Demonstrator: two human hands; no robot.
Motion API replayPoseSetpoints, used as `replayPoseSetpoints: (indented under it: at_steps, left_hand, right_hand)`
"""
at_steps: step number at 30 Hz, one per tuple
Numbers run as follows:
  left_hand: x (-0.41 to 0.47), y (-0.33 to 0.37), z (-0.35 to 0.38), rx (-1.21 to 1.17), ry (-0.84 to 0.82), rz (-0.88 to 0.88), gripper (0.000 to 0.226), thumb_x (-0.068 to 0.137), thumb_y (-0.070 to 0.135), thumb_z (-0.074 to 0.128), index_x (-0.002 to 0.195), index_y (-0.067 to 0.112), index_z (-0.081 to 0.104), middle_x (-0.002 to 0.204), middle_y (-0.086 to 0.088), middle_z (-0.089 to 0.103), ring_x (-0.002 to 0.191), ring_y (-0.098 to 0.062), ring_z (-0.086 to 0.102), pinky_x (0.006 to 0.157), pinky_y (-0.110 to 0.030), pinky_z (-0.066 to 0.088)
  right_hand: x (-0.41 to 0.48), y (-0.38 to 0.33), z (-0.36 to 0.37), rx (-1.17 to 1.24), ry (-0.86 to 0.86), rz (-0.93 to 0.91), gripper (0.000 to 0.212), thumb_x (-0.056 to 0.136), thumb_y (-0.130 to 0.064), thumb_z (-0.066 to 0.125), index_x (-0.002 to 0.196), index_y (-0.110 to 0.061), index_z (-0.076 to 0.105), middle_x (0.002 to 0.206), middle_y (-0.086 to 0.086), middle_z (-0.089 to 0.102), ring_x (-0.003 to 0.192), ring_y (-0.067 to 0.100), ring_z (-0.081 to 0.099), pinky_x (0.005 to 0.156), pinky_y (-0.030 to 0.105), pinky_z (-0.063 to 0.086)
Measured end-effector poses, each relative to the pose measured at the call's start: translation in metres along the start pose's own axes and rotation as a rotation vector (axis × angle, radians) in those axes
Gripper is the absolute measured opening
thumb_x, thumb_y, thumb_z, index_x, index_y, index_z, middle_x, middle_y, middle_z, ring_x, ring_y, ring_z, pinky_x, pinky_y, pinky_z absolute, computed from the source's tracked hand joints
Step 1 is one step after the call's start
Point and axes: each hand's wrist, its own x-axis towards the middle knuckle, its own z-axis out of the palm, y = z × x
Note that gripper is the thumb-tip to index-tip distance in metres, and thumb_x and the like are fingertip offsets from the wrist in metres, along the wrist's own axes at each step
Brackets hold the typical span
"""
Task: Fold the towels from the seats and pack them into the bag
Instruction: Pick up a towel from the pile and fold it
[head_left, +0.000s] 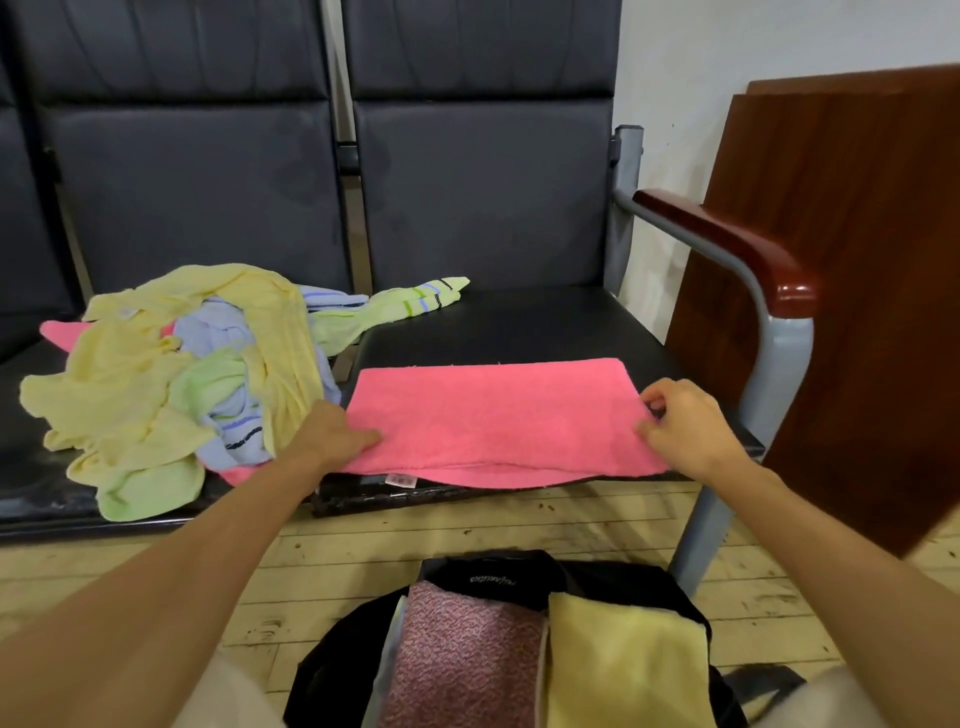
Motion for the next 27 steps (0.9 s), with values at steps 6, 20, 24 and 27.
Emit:
replayPoseSetpoints:
  at_steps: [6,20,24,27]
  left_hand:
    - [0.013,0.007,0.004,0.020,-0.063,-0.094,0.044,0.086,0.022,0.068,0.115,-0.008,0.052,0.103,-0.014,0.049,0.092,-0.023,0.046,0.073,-0.030,0.035]
    - [-0.003,0.002,-0.027,-0.905,-0.368,-0.432,0.031,0.073,-0.009,0.071,0.098,0.001,0.057,0.090,-0.014,0.064,0.076,-0.022,0.063,0.055,-0.028,0.056]
    - [-0.010,0.002,-0.035,-1.067,-0.292,-0.441,0.027,0.077,0.007,0.076,0.098,0.003,0.060,0.083,-0.011,0.065,0.069,-0.021,0.063,0.045,-0.026,0.055]
    - [-0.014,0.007,-0.036,-1.136,-0.211,-0.361,0.018,0.087,0.020,0.067,0.095,0.006,0.060,0.078,-0.007,0.063,0.060,-0.017,0.060,0.041,-0.021,0.049]
  right_hand:
    - [0.015,-0.004,0.012,-0.160,-0.108,0.260,0.052,0.086,-0.059,0.058,0.107,-0.011,0.059,0.107,0.007,0.058,0.102,0.028,0.058,0.094,0.046,0.045]
    - [0.015,-0.030,0.006,0.457,-0.076,0.346,0.014,0.088,-0.015,0.069,0.081,-0.010,0.057,0.094,0.013,0.061,0.080,0.025,0.056,0.064,0.033,0.043]
    - [0.017,-0.027,0.005,0.754,-0.200,0.572,0.036,0.079,-0.010,0.078,0.107,0.003,0.060,0.106,0.023,0.065,0.087,0.034,0.064,0.063,0.039,0.053]
    - [0.017,-0.030,0.007,0.851,-0.258,0.620,0.047,0.082,-0.016,0.076,0.118,0.003,0.052,0.106,0.022,0.064,0.085,0.032,0.064,0.060,0.039,0.052]
